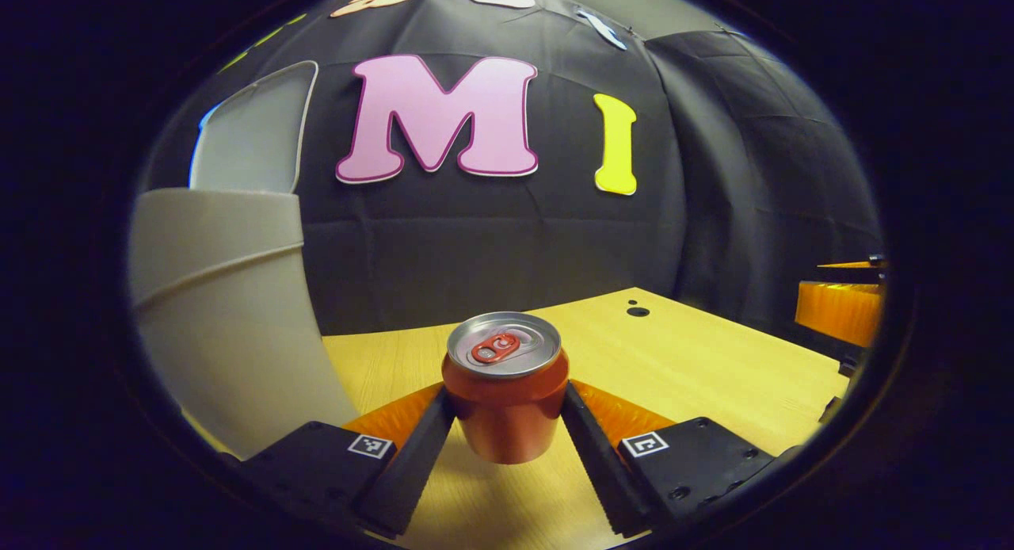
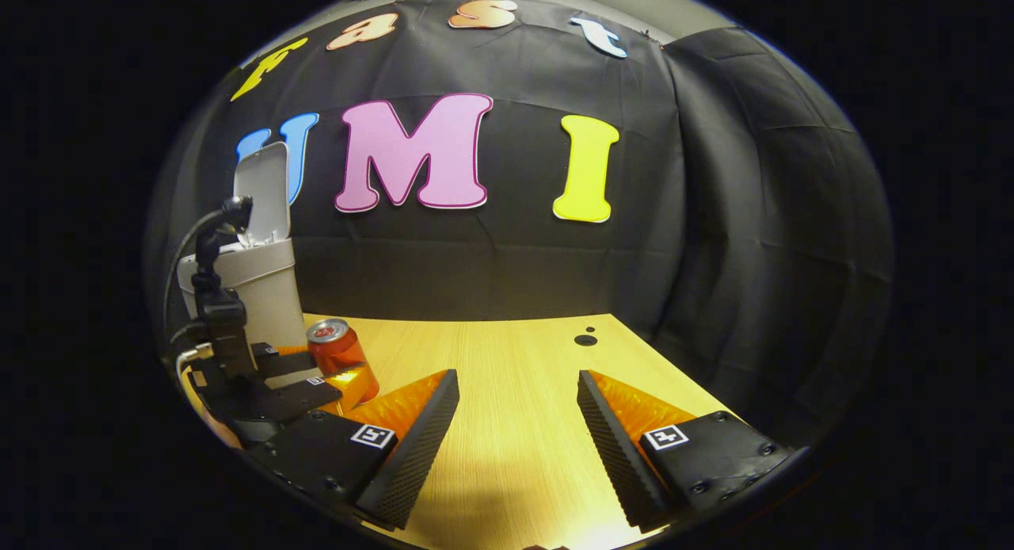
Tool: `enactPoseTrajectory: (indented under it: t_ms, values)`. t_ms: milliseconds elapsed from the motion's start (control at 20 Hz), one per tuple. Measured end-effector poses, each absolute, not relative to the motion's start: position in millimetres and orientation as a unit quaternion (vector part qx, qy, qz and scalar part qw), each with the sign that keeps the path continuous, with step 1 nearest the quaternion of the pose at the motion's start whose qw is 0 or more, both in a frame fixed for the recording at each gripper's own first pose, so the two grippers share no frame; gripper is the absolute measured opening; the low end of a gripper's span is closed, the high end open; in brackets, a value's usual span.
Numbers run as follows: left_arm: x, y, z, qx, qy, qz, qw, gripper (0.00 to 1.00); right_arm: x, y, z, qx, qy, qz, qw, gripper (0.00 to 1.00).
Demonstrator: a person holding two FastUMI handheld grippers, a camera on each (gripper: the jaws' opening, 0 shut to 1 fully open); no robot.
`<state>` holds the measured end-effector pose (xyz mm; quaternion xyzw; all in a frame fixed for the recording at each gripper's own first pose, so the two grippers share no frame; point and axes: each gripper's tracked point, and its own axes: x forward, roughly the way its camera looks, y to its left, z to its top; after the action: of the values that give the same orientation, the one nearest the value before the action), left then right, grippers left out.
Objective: Press the lid of the desktop garbage bin to open it, pick up the crumpled paper on the desktop and throw it into the bin, then pick up the pop can on the desktop and drop it into the bin, and finally close the garbage bin lid.
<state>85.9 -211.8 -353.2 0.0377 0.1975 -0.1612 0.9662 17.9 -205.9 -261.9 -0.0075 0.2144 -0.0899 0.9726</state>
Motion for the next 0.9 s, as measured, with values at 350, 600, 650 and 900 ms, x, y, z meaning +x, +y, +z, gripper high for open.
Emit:
enactPoseTrajectory:
  t_ms: [350, 600, 650, 900]
  values:
    - [84, -215, -241, 0.038, 0.137, -0.176, 0.974, 0.89, 33, -199, -204, 0.003, 0.191, -0.080, 0.978, 0.97]
    - [87, -179, -167, 0.023, 0.108, -0.151, 0.982, 0.89, 36, -173, -158, -0.002, 0.177, -0.052, 0.983, 0.98]
    - [88, -168, -154, 0.021, 0.103, -0.142, 0.984, 0.89, 37, -166, -149, -0.004, 0.174, -0.044, 0.984, 0.98]
    - [99, -85, -111, 0.025, 0.090, -0.082, 0.992, 0.88, 41, -121, -104, -0.002, 0.156, 0.007, 0.988, 0.98]
